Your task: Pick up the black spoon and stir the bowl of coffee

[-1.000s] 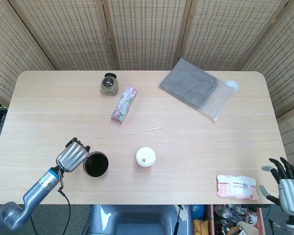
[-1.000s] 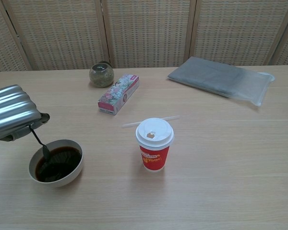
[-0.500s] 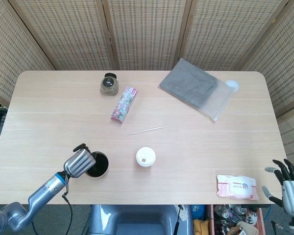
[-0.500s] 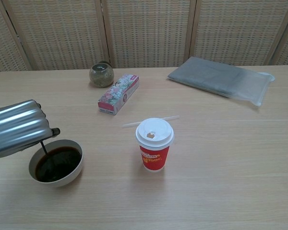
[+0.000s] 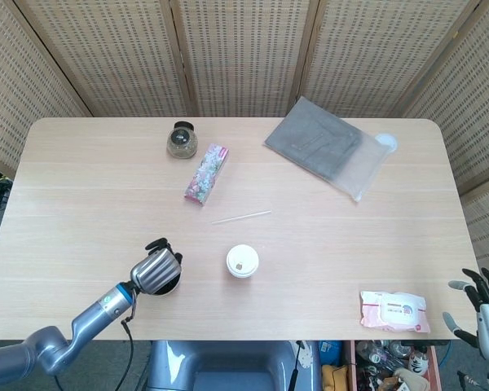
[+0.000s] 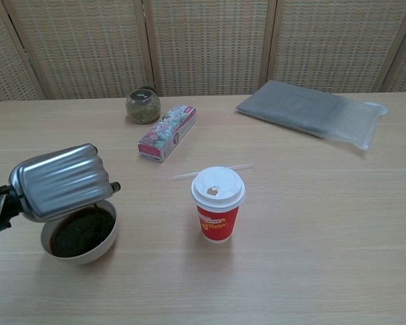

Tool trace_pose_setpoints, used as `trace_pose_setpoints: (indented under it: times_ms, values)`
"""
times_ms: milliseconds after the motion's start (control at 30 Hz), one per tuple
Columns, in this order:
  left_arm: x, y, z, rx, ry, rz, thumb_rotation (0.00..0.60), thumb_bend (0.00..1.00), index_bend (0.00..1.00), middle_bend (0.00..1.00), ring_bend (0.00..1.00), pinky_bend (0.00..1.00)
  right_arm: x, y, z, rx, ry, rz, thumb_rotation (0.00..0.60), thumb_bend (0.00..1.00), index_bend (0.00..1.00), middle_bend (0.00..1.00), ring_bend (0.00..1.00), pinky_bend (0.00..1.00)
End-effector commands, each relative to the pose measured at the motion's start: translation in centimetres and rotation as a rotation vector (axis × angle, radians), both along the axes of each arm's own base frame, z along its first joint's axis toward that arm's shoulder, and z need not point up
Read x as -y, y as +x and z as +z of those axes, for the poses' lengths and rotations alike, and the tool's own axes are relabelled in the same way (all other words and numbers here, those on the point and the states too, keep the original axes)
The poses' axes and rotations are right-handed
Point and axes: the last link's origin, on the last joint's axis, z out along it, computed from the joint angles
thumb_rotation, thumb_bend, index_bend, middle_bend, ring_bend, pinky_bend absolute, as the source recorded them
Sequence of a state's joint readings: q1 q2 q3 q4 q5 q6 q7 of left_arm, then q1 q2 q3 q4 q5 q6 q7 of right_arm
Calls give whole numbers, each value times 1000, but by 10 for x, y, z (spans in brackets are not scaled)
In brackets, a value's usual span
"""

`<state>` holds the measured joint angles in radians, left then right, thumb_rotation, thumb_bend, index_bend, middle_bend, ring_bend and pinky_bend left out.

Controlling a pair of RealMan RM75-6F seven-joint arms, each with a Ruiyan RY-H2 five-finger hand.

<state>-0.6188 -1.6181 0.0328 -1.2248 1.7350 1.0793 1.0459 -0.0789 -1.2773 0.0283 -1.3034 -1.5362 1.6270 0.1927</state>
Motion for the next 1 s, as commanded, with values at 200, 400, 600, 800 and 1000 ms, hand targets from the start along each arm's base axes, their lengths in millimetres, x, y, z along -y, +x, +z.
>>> trace_pose_setpoints:
  times_ms: [200, 400, 600, 800, 1000]
  values:
    - [-8, -5, 2, -27, 17, 7, 600, 419, 708, 792, 728, 698, 0, -2, 1, -1, -1, -7, 600, 384, 368, 279, 108, 192]
    - [-6, -14, 9, -30, 18, 24, 600, 419, 709, 792, 728, 698, 2, 0, 0, -2, 4, 0, 600, 383, 368, 279, 108, 192]
    - [0, -19, 18, -27, 10, 25, 600, 420, 713, 792, 727, 698, 3, -1, -2, 0, 9, -2, 600, 383, 368, 279, 108, 192]
    - [12, -20, 18, -20, -25, 21, 600, 419, 715, 792, 728, 698, 3, 0, -2, 0, 7, 1, 600, 383, 368, 279, 108, 192]
    - [16, -11, 9, -1, -42, 7, 600, 420, 715, 792, 728, 698, 1, -1, -2, 1, 2, 1, 600, 383, 368, 278, 108, 192]
